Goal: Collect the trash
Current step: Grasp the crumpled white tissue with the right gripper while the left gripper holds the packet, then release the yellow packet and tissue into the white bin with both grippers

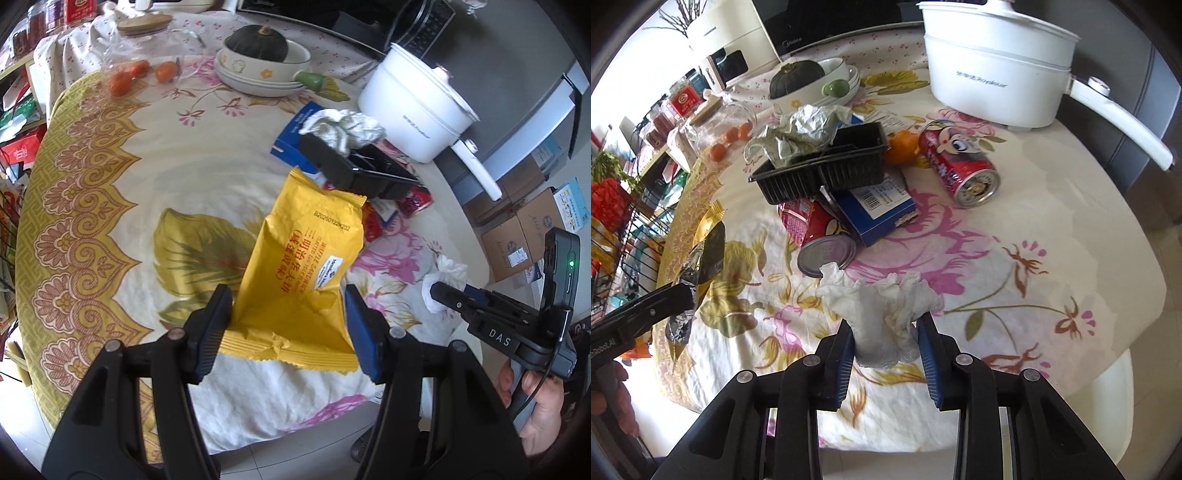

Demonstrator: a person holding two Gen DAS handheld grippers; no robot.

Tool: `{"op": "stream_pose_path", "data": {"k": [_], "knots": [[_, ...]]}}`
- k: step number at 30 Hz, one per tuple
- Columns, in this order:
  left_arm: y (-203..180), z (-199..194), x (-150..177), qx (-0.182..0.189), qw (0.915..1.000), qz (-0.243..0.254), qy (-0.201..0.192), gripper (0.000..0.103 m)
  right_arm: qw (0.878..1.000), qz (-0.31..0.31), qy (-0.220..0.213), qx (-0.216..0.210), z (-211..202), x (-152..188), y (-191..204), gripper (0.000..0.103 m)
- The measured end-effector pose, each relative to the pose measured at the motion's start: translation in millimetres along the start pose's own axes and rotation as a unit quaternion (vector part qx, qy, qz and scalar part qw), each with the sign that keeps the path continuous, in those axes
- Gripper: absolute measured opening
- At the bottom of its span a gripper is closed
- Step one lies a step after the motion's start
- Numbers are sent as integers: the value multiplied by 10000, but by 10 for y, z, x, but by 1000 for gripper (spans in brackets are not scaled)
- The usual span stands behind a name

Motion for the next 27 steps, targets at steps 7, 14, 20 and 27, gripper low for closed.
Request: {"op": "stream_pose_path", "data": {"k": [7, 14, 20, 27], "knots": [[-392, 34, 63, 323, 9990, 307, 6, 62, 9997, 136, -133, 135, -246, 135, -378, 34], [-833, 181, 131, 629, 9960, 619, 111, 62, 9986, 406, -243, 220, -463, 314, -844, 34], [-1217, 359, 268, 824, 9916, 955, 303, 62, 9968, 675, -267, 340, -593, 514, -1275, 34], [-1752, 625, 474, 1055, 9818, 1461, 594, 62, 9942, 902, -227, 547, -695, 895, -1794, 34]]}}
Point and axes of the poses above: each gripper's, at about its wrist camera, not at the fingertips, and z roughly the way its jaws point, y to its left, x to its underside, the point moved 4 cm from there along z, roughly the way its jaws point, and after that the axes turned 8 degrees about x, right-handed, at the moved point
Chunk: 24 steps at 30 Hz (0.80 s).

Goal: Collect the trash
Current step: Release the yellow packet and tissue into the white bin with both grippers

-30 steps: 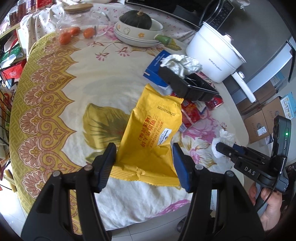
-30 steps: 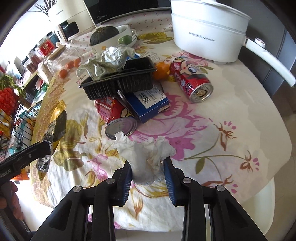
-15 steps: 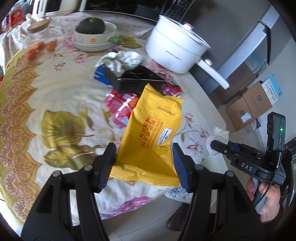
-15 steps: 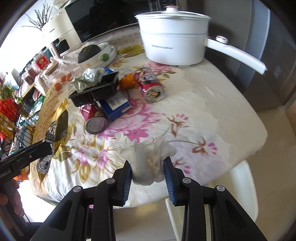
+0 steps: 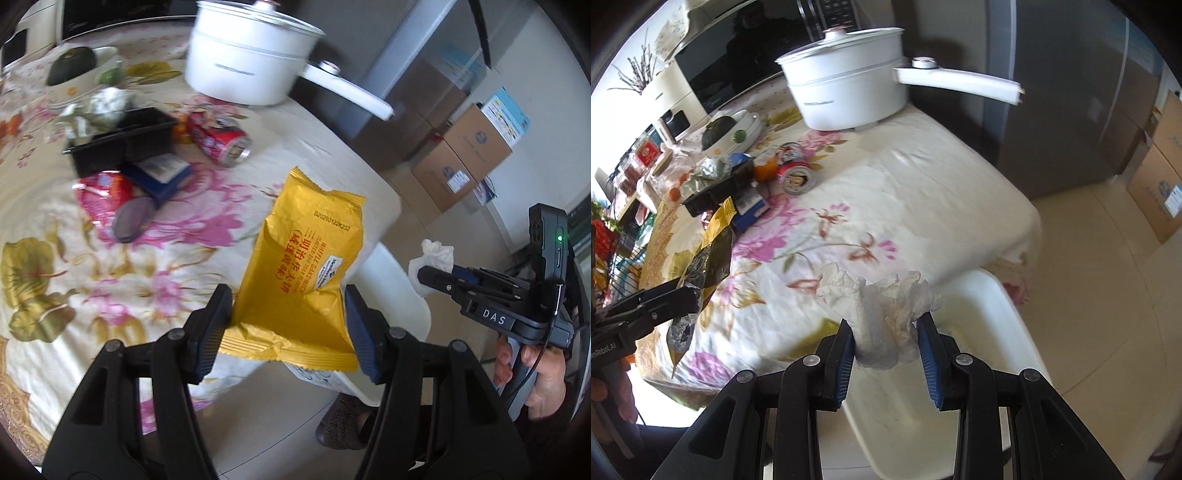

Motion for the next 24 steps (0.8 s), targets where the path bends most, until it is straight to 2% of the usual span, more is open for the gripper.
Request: {"op": "stream_pose_path", "data": {"k": [11, 15, 21, 23, 24], "knots": [[-778, 766, 229, 337, 9930, 880, 706, 62, 9978, 557, 208, 307, 15, 375, -844, 34], [-893, 986, 318, 330, 9894, 1072, 919, 62, 9970, 646, 254, 339, 36, 410, -994, 34], [-918, 1141, 355, 315, 9866, 1220, 1038, 63, 9965, 683, 318, 362, 62, 410, -1057, 35], [-900, 1174, 353, 248, 9855, 1218, 1153, 70, 9964, 689, 327, 366, 49, 421, -1066, 35], [-901, 1179, 345, 190, 9849, 1208, 1223, 77, 9963, 696, 332, 368, 47, 427, -1070, 35]]}}
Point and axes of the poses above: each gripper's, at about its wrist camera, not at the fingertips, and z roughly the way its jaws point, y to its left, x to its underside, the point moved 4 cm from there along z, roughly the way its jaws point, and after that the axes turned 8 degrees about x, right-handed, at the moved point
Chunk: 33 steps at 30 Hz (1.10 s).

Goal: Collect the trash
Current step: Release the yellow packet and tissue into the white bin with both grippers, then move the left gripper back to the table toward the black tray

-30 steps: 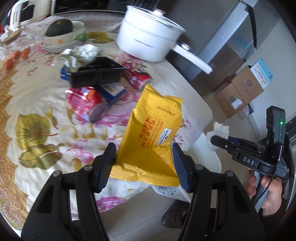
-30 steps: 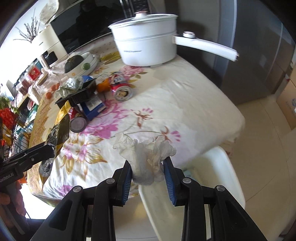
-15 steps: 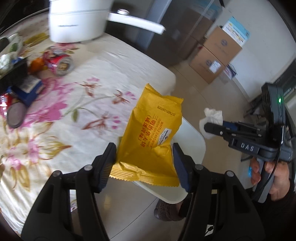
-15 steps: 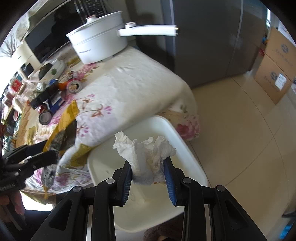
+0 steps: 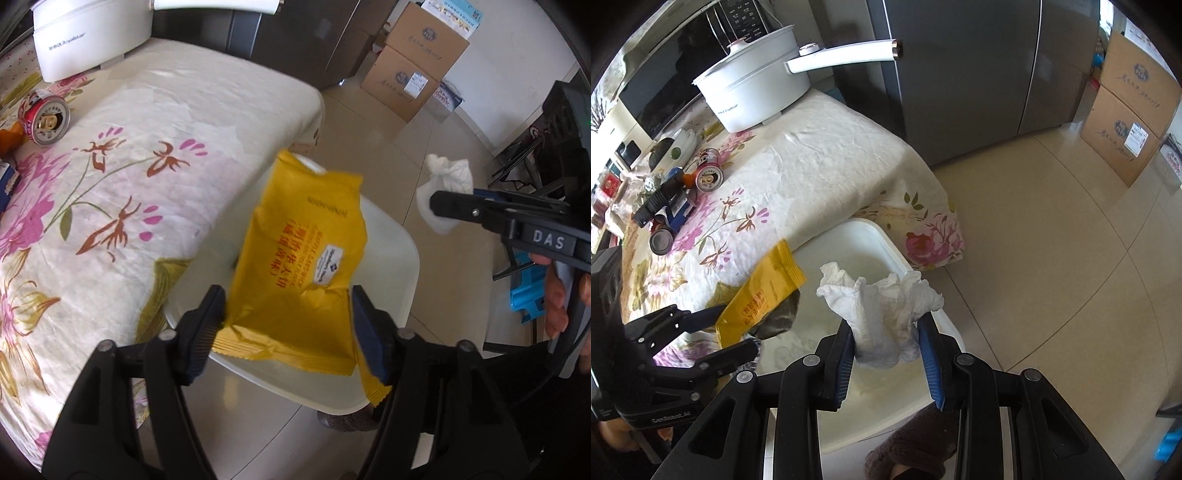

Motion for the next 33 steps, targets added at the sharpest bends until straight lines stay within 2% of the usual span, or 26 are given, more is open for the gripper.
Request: {"op": "stream_pose_path", "data": {"k": [1, 4, 12, 24, 25, 27, 28, 29, 33], "knots": [[10, -7, 0, -92, 10000, -5, 34, 82, 10000, 6, 8, 0, 4, 5, -4, 35], [37, -87, 0, -223, 9997, 56, 20, 82, 10000, 5, 40, -1, 21, 6, -3, 35], [138, -328, 71, -157, 9999, -9, -40, 84, 9999, -77, 141, 7, 64, 30, 48, 35], [680, -836, 268, -471, 9956, -695, -415, 86, 9974, -509, 506, -59, 204, 107, 344, 36], [726, -885, 286, -496, 9949, -757, -450, 86, 9970, -532, 545, -92, 210, 113, 379, 43], [788, -944, 281, -548, 9934, -865, -516, 86, 9964, -532, 612, -228, 209, 112, 445, 64], [825, -990, 291, -575, 9926, -914, -559, 86, 9966, -494, 605, -274, 195, 103, 470, 79], [862, -1035, 299, -606, 9918, -958, -599, 86, 9968, -461, 575, -301, 177, 95, 483, 82], [1023, -1191, 372, -716, 9880, -1142, -748, 93, 9971, -432, 516, -357, 132, 57, 551, 82]]}}
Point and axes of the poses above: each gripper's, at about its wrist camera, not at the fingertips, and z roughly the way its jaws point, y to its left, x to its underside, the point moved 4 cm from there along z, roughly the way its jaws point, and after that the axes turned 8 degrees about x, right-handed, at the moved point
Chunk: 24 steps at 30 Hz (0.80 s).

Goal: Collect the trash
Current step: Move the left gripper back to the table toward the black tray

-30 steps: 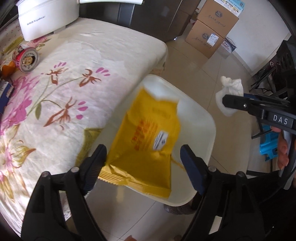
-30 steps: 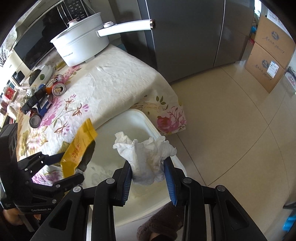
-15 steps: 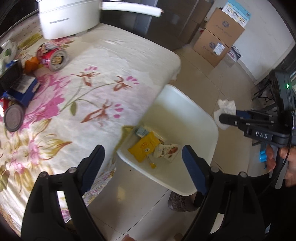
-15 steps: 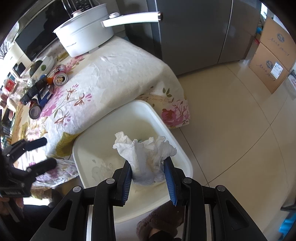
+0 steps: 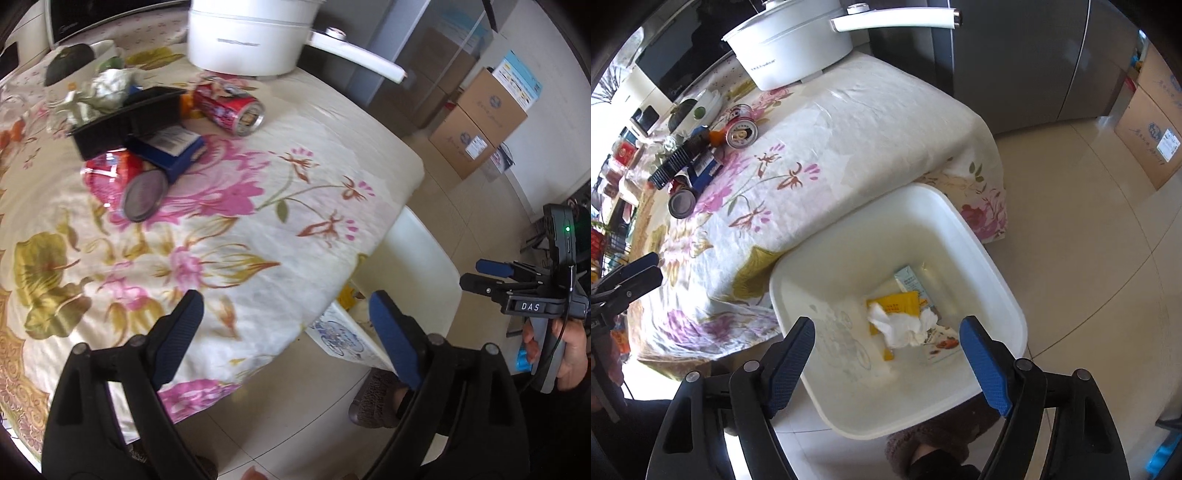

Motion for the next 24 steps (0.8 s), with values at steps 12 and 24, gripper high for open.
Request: {"op": "stream_pose_path", "data": {"k": [12, 24], "knots": [[483, -372, 25, -325, 9984, -311, -334, 96, 9999, -90, -70, -90, -75, -192, 332, 83], [1124, -475, -361, -816, 9875, -988, -922, 96, 9984, -263, -431, -253, -230, -653, 880, 84]]}}
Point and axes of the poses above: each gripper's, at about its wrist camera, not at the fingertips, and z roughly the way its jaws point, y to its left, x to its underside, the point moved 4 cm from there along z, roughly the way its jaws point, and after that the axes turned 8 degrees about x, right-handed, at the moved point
